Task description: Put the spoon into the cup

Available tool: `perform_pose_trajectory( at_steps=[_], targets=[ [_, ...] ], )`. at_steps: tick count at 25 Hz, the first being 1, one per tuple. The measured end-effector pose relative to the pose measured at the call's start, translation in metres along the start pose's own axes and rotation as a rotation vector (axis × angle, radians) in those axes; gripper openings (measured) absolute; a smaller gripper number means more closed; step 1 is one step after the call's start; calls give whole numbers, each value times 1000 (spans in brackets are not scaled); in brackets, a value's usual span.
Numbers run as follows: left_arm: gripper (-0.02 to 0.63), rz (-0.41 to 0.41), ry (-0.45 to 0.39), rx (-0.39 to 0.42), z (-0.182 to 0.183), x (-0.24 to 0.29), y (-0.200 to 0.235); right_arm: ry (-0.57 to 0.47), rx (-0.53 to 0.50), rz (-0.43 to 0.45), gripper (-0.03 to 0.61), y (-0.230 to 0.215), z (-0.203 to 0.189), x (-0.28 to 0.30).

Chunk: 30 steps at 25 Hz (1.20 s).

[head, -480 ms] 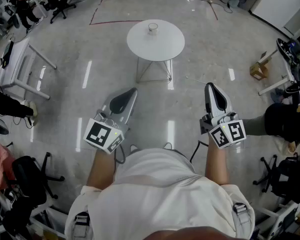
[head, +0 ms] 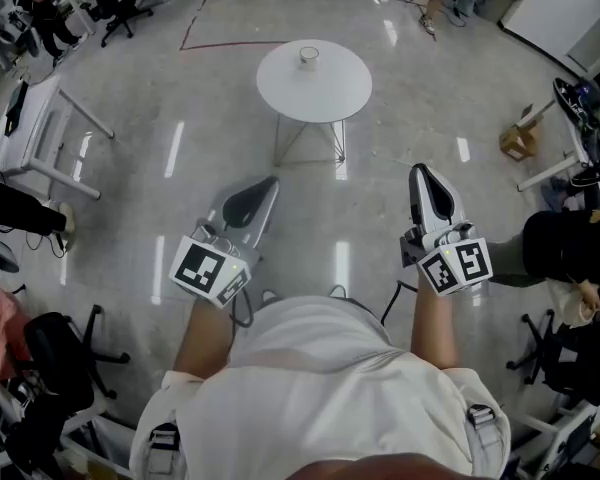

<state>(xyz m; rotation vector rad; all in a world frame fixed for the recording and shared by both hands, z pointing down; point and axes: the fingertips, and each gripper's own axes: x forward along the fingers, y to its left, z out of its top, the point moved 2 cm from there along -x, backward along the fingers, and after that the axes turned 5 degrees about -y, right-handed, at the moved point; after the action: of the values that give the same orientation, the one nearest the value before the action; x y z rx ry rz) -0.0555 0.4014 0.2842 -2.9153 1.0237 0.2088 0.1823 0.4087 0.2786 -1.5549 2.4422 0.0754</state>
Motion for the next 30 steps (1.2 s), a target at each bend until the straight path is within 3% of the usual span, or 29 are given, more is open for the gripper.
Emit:
perform_pose_trajectory(
  at_steps=[10,20,27,30],
  targets=[
    [3,2,-2,-7,0,-23,24,-3,15,13,9,29,-10,20],
    [3,4,-8,-28,-15,-72,90,-14,11,12,11,87,-38,64],
    [3,-12,-7,-61,-26,-39,129,4,12,-15,11,59,-47,104],
    [3,-6,7,-57,-31,-8,149,26,-48,-17,11,30,-58,133]
  ],
)
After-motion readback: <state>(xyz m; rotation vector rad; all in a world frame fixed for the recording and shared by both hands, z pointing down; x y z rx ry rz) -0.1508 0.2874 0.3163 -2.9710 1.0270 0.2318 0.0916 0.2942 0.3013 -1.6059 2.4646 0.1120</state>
